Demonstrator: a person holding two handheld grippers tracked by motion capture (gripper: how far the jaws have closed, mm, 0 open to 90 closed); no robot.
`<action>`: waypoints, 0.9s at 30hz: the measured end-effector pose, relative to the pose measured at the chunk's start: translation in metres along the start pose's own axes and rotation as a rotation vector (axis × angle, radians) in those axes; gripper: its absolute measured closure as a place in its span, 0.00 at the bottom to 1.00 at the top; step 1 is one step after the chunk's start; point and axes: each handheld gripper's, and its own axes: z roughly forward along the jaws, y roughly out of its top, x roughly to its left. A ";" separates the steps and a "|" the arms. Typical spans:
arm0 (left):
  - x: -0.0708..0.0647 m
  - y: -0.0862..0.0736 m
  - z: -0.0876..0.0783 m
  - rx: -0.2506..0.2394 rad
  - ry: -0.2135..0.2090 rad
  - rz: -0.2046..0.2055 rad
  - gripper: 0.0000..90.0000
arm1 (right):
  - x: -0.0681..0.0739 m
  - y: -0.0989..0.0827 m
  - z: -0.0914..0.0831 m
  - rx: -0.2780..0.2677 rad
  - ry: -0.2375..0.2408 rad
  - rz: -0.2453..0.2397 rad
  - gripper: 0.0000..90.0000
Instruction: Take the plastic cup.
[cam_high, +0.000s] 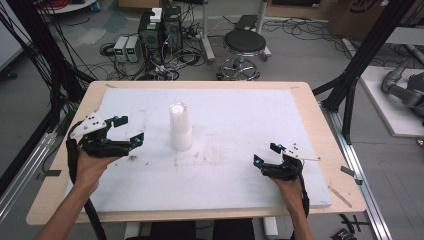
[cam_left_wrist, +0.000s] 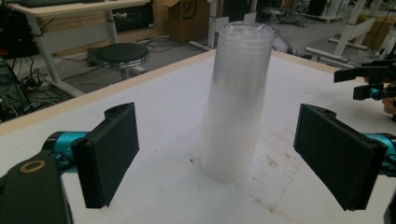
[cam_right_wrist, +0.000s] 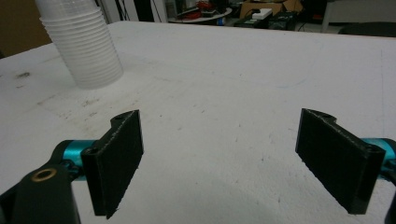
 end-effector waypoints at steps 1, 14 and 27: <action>0.001 0.005 0.001 0.003 -0.003 0.000 0.16 | 0.000 0.000 0.000 0.000 0.000 0.001 0.17; 0.015 0.049 0.023 0.028 -0.035 -0.005 0.16 | 0.000 0.000 0.000 0.006 -0.002 0.005 0.17; 0.012 0.069 0.058 0.076 -0.097 0.025 0.16 | 0.000 0.000 0.000 0.005 -0.002 0.005 0.17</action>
